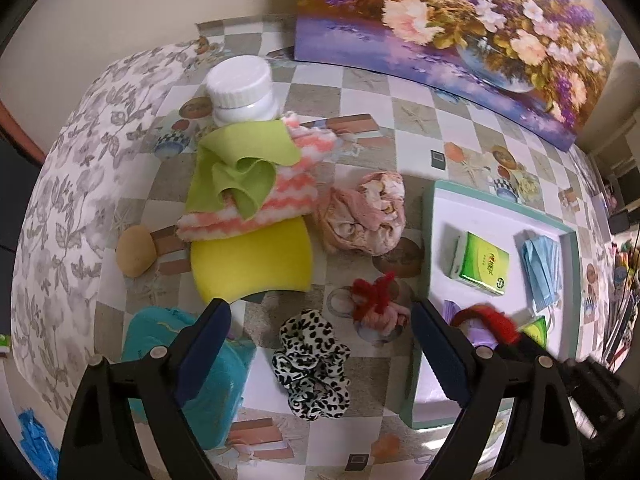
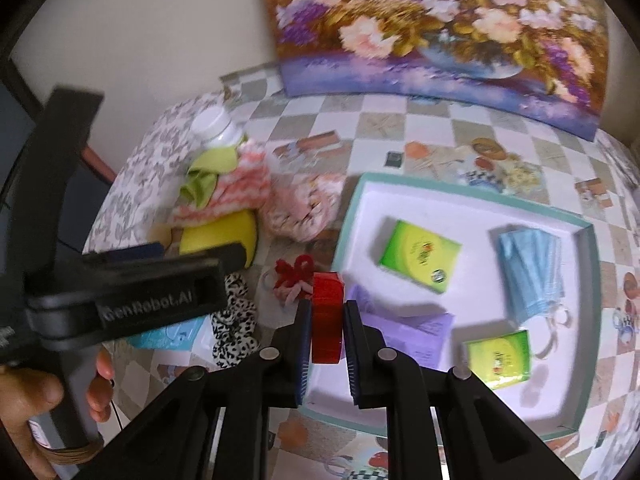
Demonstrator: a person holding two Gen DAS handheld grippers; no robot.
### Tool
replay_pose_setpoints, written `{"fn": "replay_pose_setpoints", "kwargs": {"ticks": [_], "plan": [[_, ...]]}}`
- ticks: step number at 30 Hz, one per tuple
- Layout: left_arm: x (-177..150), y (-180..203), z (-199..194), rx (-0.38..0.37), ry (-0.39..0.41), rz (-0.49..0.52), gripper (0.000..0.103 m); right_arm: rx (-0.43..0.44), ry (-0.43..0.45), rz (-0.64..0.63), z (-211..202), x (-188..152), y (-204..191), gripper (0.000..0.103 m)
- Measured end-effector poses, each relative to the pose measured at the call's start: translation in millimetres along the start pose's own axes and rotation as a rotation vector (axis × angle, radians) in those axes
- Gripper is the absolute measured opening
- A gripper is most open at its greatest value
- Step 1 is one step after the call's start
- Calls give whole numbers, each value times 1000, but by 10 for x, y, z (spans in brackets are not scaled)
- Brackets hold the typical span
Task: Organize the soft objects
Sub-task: 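Grasp the red tape roll with the right tool while the left tool grasps the pink plush, then carry the tape roll and pink plush over the white tray and open both tools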
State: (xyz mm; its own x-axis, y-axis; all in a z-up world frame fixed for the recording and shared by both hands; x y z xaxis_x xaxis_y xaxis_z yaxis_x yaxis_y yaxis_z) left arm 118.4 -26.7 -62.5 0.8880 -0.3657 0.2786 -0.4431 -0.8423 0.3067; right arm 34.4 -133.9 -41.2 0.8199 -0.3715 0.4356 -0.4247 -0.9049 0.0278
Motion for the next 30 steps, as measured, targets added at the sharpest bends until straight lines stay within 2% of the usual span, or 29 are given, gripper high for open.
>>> {"fn": "replay_pose_setpoints", "kwargs": {"ticks": [9,12,15,18,22,27,30], "plan": [[-14,133,256,-15,-64,29,87,-41,18,95,-103,66,449,17],[-21,165,381,-23,-88,28,76,-56,16,123,-106,71,595,16],[-37,165,504,-20,-111,15,76,-57,11,141,-100,69,689,16],[-48,170,601,-14,-127,12,75,-56,12,151,-101,72,750,16],[-53,175,718,-3,-141,9,67,-57,10,161,-101,60,804,16],[-91,155,849,3,-166,-2,65,-55,6,167,-92,58,843,16],[-88,156,937,-5,-177,-17,59,-53,3,167,-85,53,848,16]]}}
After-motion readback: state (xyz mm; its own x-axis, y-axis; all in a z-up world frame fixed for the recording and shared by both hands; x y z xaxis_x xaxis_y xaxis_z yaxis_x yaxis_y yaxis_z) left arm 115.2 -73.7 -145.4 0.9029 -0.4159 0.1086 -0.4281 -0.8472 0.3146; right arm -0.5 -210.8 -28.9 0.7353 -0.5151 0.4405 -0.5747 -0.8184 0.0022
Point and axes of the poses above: each gripper's, at about its wrist camera, not at the fingertips, and z roughly the way its jaws point, y to its right, x to its top, the point moved 7 cm from there along z, roughly the way its jaws point, and after that the axes turned 15 degrees about -x, right-handed, at the moved point
